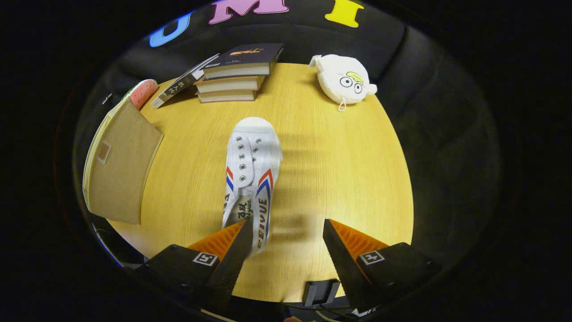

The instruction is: Open the storage box then place both shoes into the box .Put the left shoe in first, then the right shoe, with the right side of both shoes facing outward in a uniform manner.

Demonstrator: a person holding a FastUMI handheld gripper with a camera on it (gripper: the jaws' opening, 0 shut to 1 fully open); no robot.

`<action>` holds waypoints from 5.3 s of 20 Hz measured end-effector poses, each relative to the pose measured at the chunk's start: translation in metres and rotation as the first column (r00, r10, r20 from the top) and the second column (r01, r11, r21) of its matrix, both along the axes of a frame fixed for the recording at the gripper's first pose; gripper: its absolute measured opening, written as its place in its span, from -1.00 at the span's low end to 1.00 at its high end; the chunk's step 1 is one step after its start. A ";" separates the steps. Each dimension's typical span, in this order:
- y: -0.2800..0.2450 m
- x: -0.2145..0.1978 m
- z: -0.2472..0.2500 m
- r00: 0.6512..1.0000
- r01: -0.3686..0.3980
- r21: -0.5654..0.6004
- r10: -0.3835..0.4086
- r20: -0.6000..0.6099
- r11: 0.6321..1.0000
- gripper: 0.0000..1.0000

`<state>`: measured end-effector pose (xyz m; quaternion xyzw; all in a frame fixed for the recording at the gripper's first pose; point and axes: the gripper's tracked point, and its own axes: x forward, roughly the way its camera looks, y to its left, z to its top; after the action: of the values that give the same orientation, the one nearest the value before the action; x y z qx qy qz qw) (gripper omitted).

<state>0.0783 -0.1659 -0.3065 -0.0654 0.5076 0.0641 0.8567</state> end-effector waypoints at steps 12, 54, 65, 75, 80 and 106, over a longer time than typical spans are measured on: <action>0.023 0.038 -0.037 0.995 0.029 0.151 -0.014 -0.097 0.988 0.97; 0.292 -0.057 0.167 0.986 0.128 0.580 -0.166 0.012 0.804 -0.84; 0.362 -0.046 0.141 0.989 0.149 0.538 -0.128 -0.076 0.829 -0.84; 0.390 -0.024 0.187 0.993 0.078 0.634 -0.120 0.022 0.769 0.97; 0.368 -0.019 0.230 0.973 -0.005 0.607 -0.136 0.186 0.794 0.97; 0.154 -0.036 0.377 0.483 -0.168 0.121 -0.026 0.875 0.978 0.96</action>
<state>0.0428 -0.0114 0.0701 -0.0278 -0.0088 0.1056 0.9940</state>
